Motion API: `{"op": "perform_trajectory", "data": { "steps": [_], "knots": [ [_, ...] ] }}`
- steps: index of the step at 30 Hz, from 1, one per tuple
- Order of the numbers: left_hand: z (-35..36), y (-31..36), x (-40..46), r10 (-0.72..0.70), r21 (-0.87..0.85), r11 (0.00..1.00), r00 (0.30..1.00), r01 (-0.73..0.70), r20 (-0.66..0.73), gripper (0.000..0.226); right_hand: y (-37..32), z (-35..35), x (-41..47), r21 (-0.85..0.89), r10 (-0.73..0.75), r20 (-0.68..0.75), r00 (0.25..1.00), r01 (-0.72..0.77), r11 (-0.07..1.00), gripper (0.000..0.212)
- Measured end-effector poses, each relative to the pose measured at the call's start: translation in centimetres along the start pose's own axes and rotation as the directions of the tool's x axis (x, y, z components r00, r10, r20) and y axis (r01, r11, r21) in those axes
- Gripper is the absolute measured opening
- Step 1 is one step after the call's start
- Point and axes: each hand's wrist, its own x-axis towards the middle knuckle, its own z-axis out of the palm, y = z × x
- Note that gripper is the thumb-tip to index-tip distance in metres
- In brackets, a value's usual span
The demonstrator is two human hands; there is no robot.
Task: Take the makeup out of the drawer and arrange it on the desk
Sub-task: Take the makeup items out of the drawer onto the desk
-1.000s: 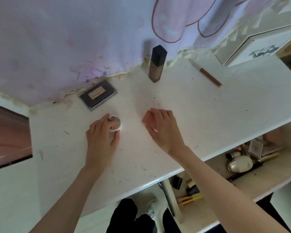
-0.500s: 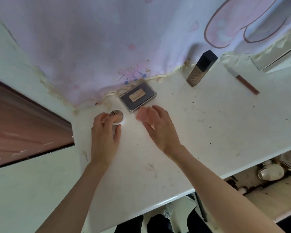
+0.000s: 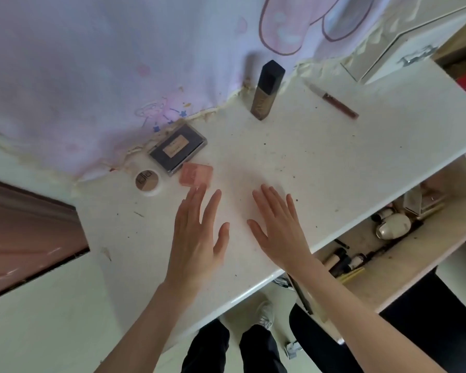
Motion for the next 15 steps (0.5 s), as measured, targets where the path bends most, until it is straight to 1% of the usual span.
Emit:
{"op": "perform_trajectory", "data": {
  "steps": [3, 5, 8, 13, 15],
  "knots": [
    [2.3, 3.8, -0.9, 0.131, -0.057, 0.990, 0.988, -0.126, 0.088, 0.049, 3.5, -1.1, -3.4, -0.058, 0.034, 0.041, 0.999, -0.032, 0.998, 0.054],
    [4.0, 6.4, -1.5, 0.193, -0.073, 0.980, 0.971, -0.184, 0.144, 0.048, 6.2, -1.9, -5.6, -0.069, 0.081, 0.034, 0.996, -0.078, 0.995, 0.054],
    [6.3, 10.2, -2.6, 0.251, -0.094, 0.967, 0.951, -0.237, 0.183, 0.045, 10.2, -3.2, -8.7, -0.067, 0.162, -0.020, 0.987, -0.163, 0.984, 0.051],
    [10.4, 15.7, -4.4, 0.340, -0.169, 0.936, 0.919, -0.309, 0.202, 0.039, 17.0, -4.1, -12.9, -0.093, 0.246, 0.013, 0.969, -0.244, 0.965, 0.052],
    [12.3, 17.2, -5.1, 0.369, -0.191, 0.925, 0.897, -0.329, 0.242, 0.040, 19.5, -4.1, -13.9, -0.125, 0.273, 0.033, 0.961, -0.267, 0.956, 0.051]
  ]
}}
